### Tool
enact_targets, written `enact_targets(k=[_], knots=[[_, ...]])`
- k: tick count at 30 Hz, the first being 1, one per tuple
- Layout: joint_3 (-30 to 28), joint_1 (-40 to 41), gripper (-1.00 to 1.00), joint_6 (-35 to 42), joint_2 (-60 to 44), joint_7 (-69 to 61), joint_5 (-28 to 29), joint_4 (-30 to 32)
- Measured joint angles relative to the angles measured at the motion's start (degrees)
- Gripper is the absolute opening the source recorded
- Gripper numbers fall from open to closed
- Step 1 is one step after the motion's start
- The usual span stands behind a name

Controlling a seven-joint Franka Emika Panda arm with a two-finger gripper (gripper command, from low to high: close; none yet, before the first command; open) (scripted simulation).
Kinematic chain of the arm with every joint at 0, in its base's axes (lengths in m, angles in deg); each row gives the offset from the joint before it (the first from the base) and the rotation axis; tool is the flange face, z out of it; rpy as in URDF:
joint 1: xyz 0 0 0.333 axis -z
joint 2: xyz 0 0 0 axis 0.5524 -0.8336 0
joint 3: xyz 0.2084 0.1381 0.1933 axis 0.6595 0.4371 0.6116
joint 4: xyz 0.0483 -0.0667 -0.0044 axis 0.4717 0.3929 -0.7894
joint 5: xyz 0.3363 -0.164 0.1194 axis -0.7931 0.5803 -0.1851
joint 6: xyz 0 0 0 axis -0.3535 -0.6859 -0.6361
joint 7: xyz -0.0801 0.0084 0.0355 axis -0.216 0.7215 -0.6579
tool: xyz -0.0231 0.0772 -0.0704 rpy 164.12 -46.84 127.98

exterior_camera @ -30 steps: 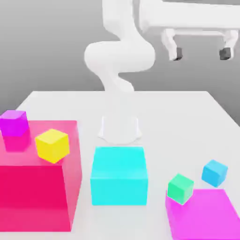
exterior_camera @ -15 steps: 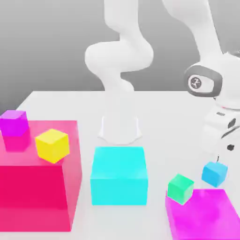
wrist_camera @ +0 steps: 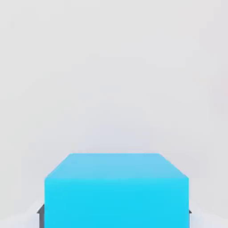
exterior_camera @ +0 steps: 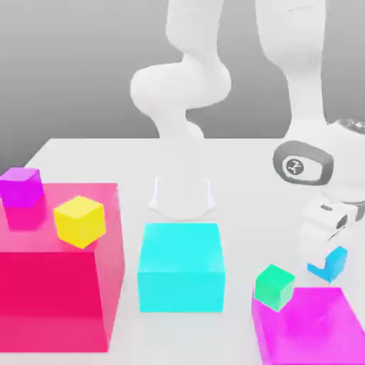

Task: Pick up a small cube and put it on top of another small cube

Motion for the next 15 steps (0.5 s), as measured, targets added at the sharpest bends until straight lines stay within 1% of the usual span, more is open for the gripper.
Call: enact_targets(k=[2,4,7,10,15], knots=[[1.38,0.86,-1.0,3.21,4.14,-3.69,-4.86,0.66],[-1.01,3.91,-1.0,7.63,7.26,-5.95,-7.01,-0.85],[-4.38,12.31,-1.0,14.94,11.32,-8.25,-8.32,-4.28],[-8.15,19.02,-1.0,22.37,15.27,-10.4,-9.33,-7.95],[-15.47,27.08,-1.0,34.32,21.51,-13.65,-10.71,-13.83]])
